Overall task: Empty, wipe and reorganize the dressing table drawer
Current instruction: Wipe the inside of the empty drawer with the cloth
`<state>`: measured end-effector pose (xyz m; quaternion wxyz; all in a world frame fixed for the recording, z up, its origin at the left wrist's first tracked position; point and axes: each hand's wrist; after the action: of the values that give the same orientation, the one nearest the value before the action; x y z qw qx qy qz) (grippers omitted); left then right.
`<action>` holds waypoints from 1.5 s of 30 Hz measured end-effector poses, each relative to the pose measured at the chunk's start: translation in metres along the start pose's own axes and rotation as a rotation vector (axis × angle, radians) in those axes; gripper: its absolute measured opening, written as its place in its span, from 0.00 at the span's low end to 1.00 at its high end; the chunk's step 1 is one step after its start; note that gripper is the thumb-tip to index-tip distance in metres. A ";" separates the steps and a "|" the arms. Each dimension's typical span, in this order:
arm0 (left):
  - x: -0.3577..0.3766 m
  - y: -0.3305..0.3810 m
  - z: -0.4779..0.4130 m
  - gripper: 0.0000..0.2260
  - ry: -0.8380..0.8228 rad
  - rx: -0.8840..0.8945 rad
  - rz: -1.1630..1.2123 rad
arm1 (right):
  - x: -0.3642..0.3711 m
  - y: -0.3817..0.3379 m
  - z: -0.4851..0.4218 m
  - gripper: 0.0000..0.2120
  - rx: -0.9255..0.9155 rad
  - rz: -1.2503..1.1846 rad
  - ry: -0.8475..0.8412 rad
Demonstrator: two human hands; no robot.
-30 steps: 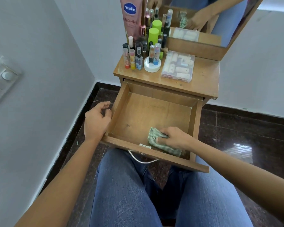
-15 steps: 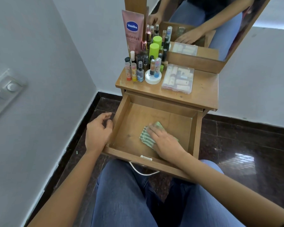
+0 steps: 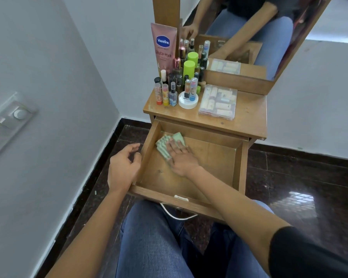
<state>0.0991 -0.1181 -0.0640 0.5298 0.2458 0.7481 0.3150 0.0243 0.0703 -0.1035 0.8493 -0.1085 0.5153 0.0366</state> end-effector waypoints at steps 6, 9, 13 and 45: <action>-0.001 0.002 0.002 0.14 -0.013 0.048 -0.016 | 0.014 0.020 0.039 0.26 -0.418 0.212 -0.096; -0.002 0.007 0.004 0.15 -0.027 0.098 -0.038 | 0.011 0.056 0.062 0.26 -0.428 0.288 -0.175; -0.005 0.017 0.007 0.15 -0.090 0.190 -0.137 | -0.002 0.089 0.075 0.27 -0.205 0.323 -0.174; 0.013 0.045 0.025 0.31 -0.301 0.092 -0.395 | -0.001 0.081 0.100 0.20 0.465 -0.992 0.050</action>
<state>0.1201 -0.0734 -0.0451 0.6748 0.1627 0.7078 0.1309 0.0967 0.1710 -0.0695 0.7537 -0.1487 0.4168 -0.4859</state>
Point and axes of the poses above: each hand's wrist, its own z-axis away from the middle knuckle, its own x-axis out of the palm, y = z × x, and after that the axes turned 15 degrees about x, right-handed
